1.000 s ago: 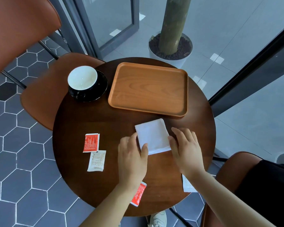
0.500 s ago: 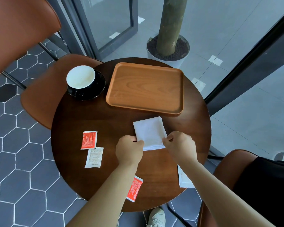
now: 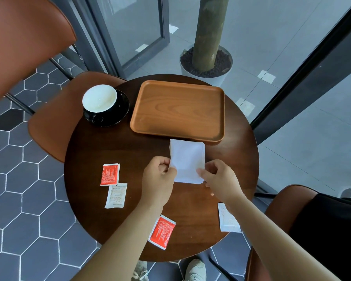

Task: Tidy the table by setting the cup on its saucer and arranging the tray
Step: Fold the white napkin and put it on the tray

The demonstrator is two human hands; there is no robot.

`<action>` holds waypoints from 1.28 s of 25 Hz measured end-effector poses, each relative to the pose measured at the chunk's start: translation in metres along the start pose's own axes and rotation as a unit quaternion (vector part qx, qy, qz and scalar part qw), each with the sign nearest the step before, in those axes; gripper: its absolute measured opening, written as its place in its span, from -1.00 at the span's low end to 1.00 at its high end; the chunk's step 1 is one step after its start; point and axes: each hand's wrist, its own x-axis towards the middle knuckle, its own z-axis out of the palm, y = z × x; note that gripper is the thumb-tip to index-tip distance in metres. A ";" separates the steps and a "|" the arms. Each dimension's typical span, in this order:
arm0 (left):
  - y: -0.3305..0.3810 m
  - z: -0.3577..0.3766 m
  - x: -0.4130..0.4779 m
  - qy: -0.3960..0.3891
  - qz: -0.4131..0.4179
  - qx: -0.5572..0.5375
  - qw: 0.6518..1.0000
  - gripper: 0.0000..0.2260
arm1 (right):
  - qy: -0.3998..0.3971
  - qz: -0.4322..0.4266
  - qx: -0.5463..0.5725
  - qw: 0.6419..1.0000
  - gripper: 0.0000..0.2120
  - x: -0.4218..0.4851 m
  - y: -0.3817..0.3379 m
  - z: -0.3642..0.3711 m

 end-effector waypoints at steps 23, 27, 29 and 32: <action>0.014 -0.034 0.040 0.017 0.037 -0.021 0.999 -0.78 | 0.041 -0.094 0.099 0.990 -0.77 0.012 -0.046 0.002; 0.022 -0.056 0.074 0.003 0.041 -0.032 0.999 -0.78 | 0.057 -0.079 0.105 0.990 -0.78 0.022 -0.080 0.016; 0.029 -0.067 0.089 -0.002 0.042 -0.026 0.999 -0.77 | 0.062 -0.074 0.100 0.990 -0.78 0.025 -0.097 0.024; 0.039 -0.084 0.117 -0.014 0.053 0.004 0.998 -0.85 | 0.082 -0.058 0.074 0.992 -0.78 0.036 -0.124 0.037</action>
